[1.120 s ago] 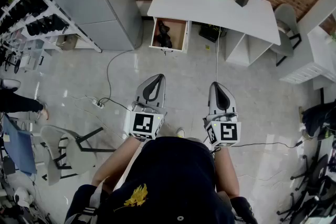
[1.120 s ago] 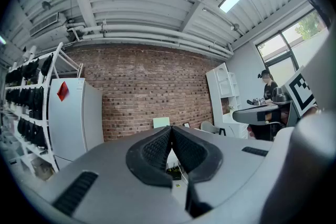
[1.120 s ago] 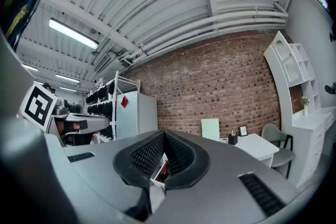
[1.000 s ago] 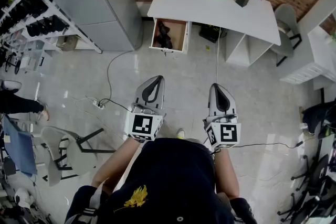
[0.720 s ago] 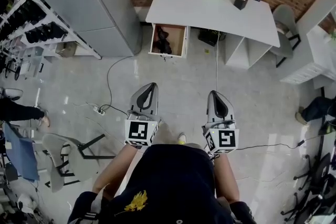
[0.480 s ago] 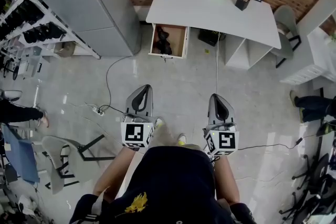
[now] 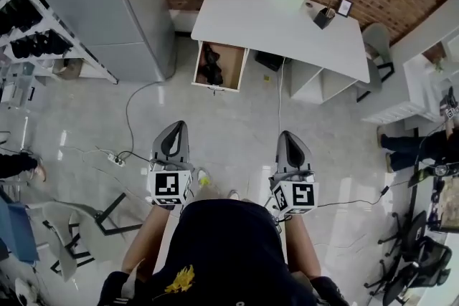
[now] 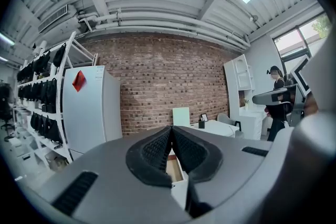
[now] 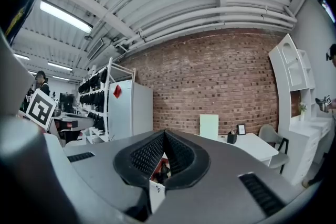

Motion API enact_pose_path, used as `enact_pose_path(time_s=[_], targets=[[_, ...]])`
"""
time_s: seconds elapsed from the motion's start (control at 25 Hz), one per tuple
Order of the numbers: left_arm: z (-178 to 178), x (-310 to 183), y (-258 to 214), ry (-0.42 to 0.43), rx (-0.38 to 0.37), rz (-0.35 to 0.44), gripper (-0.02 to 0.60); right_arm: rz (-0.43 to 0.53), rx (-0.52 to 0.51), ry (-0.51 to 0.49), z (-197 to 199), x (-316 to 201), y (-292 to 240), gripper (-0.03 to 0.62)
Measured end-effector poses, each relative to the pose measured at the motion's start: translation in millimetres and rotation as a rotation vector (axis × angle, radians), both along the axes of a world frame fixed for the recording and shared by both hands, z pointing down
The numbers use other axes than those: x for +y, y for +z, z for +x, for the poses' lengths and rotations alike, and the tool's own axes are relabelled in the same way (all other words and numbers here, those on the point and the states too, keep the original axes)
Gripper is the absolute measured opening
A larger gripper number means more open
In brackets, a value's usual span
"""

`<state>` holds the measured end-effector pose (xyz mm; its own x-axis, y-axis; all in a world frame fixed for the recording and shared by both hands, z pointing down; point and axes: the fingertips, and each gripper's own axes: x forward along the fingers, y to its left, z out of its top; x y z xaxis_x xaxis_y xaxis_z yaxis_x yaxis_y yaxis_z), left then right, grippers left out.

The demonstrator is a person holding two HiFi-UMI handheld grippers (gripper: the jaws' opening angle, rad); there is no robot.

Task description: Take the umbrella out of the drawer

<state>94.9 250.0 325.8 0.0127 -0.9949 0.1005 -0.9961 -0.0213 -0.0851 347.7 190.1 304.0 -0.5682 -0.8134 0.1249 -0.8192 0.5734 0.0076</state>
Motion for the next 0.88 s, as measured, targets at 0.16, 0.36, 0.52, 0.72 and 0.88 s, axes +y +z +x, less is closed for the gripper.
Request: enact_pose_path(time_s=[0.16,0.36,0.52,0.72,0.88], targets=[[-54.7,-13.2,4.7,-0.010,0.016,0.008,0.017,0.008,0.017,0.031,-41.6,-26.3,-4.3,0.023],[-119.0,-22.3,18.1,-0.043,0.077,-0.002,0.017,0.014,0.053,0.030,-96.4,-54.3,-6.5,0.023],[-166.8,-26.5,36.7,-0.055,0.100,-0.031,0.017,0.007,0.053,0.053,-131.0,-71.1,-5.6,0.034],[-184.6,-40.0,44.5,-0.037,0.128,-0.033,0.017,-0.028,0.064,0.025,-166.9,-95.9,3.0,0.188],[-185.9,-63.5,54.1,-0.008,0.155,-0.050,0.017,-0.035,0.074,-0.012,-194.3,-122.7,10.8,0.282]])
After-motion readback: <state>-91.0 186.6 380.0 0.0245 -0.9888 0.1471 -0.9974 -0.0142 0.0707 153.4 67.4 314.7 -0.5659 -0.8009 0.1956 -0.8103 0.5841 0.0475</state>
